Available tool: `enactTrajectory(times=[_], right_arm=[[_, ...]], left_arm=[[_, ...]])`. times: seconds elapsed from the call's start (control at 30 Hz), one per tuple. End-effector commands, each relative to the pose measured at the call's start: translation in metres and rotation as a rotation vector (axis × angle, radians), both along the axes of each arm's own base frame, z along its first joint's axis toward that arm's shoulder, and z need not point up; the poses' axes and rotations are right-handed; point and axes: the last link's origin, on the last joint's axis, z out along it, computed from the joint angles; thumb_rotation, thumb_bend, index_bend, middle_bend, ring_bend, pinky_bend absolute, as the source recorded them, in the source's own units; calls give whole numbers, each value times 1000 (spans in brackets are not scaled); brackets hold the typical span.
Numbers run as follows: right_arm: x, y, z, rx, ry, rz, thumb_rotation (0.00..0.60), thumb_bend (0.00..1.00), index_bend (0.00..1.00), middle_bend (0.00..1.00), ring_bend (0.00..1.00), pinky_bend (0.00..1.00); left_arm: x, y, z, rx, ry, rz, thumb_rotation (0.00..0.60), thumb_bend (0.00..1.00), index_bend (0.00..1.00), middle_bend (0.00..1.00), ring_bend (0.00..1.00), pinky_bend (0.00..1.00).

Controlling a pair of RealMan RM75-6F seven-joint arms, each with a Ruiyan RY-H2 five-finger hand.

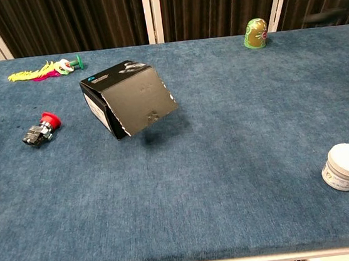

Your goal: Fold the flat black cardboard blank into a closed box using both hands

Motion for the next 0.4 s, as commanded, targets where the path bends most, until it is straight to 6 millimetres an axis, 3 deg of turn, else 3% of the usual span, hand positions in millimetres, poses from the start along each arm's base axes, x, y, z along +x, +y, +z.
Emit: enactTrajectory(times=[0.03,0.23,0.4], right_arm=[[-71,60,41,34,-96,-222,600,226,0,35,0,0],[-109,99,53,-47,-187,-282,600,230,0,17,0,0],[-118,115,54,-65,-198,-279,600,236,0,20,0,0]], left_arm=[[-16,-37,18,44,10,49,597,0,160,181,149,288],[-19,-90,20,76,5,120,597,0,160,181,149,280],[-15,-115,15,78,-28,155,598,0,161,181,149,280]])
